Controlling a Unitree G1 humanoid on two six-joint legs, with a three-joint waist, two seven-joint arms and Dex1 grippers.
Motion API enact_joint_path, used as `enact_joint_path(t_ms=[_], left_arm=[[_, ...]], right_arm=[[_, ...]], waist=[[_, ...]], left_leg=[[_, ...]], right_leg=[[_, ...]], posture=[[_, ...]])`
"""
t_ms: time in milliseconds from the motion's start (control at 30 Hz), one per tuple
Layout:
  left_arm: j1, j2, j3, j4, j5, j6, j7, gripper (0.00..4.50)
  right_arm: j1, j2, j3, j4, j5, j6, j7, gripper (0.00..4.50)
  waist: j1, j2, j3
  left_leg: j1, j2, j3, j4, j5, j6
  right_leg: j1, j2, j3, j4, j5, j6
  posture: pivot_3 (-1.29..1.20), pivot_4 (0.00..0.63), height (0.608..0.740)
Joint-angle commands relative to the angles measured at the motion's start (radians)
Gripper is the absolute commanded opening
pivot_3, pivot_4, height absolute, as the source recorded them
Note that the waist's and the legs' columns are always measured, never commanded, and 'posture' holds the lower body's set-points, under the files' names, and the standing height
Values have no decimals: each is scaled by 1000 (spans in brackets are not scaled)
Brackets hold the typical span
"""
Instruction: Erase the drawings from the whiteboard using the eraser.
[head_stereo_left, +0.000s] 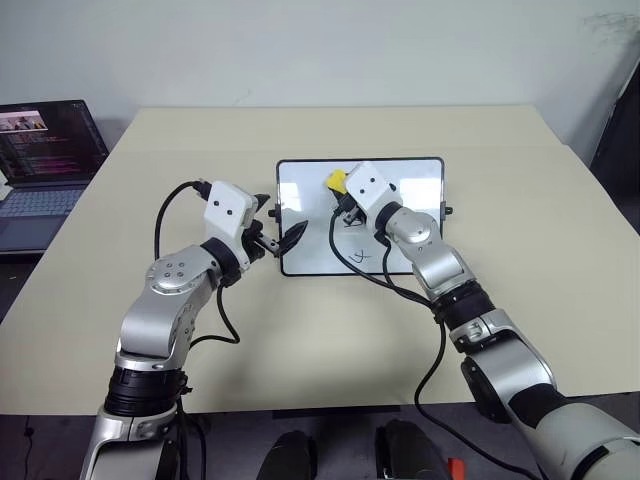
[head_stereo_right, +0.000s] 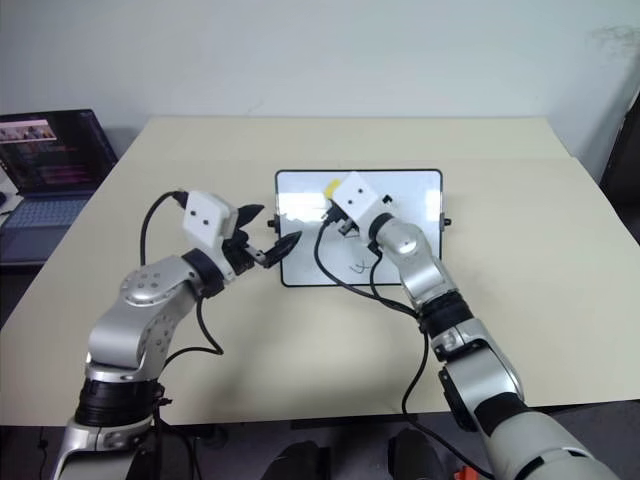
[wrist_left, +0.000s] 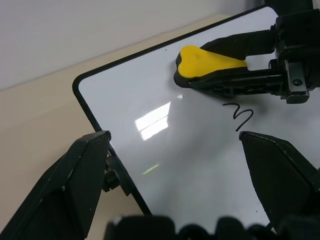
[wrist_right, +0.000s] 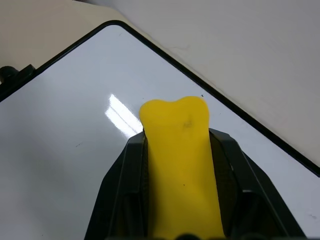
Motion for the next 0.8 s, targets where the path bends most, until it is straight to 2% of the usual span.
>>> enact_joint_path(t_ms=[33,433,800], left_arm=[[-12,7,17,-42,-1,-22,-3,4500],[-11,3,10,-46,-4,-21,-11,4500],[3,-4,10,-59,-6,-15,-4,4500]], right_arm=[[17,-27,-35,10,8,31,2,1307],[124,-60,-90,-85,52,164,8,1302],[122,-98,-108,-95,47,206,-6,1301]], waist=[[1,0,0],[6,-2,-1],[7,-2,-1]], left_leg=[[0,0,0,0,0,0],[4,-1,0,7,-1,2],[3,-1,-1,12,-1,3]], right_leg=[[0,0,0,1,0,0],[2,0,0,13,1,-1],[4,1,0,14,3,-1]], posture=[[0,150,740],[0,150,740],[0,150,740]])
